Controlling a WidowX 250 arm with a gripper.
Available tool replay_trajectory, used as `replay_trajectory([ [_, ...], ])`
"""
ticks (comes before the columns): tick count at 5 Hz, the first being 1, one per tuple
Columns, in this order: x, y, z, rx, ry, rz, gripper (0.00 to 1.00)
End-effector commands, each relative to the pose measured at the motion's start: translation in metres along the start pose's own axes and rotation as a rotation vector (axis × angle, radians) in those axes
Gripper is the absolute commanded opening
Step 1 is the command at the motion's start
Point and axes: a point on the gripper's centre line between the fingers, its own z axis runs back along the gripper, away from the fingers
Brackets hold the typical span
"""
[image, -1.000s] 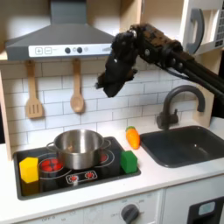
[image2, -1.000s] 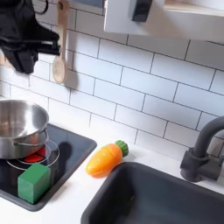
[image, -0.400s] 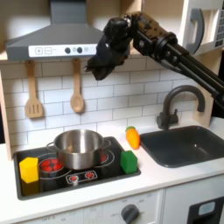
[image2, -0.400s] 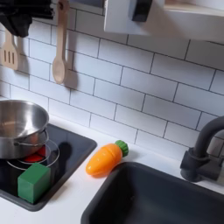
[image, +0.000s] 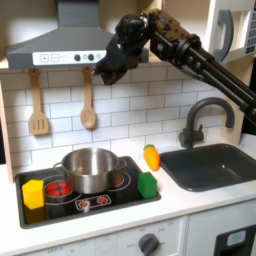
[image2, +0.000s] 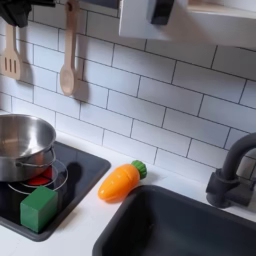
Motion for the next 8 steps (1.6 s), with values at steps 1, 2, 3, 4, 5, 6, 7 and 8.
replay_trajectory([
  [1,0.014,0.004,0.003,0.012,-0.063,-0.003,0.0],
  [2,0.021,0.01,0.005,0.015,-0.091,0.006,0.0],
  [3,0.029,0.015,0.007,0.022,-0.113,0.011,0.0],
  [4,0.034,0.015,0.003,0.02,-0.12,0.015,0.0],
  [5,0.036,0.015,-0.001,0.014,-0.114,0.012,0.0],
  [6,0.041,0.01,0.001,0.005,-0.125,-0.001,0.0],
  [7,0.041,0.014,0.002,0.006,-0.113,0.003,0.0],
  [8,0.046,0.024,0.02,0.002,-0.107,-0.005,0.0],
])
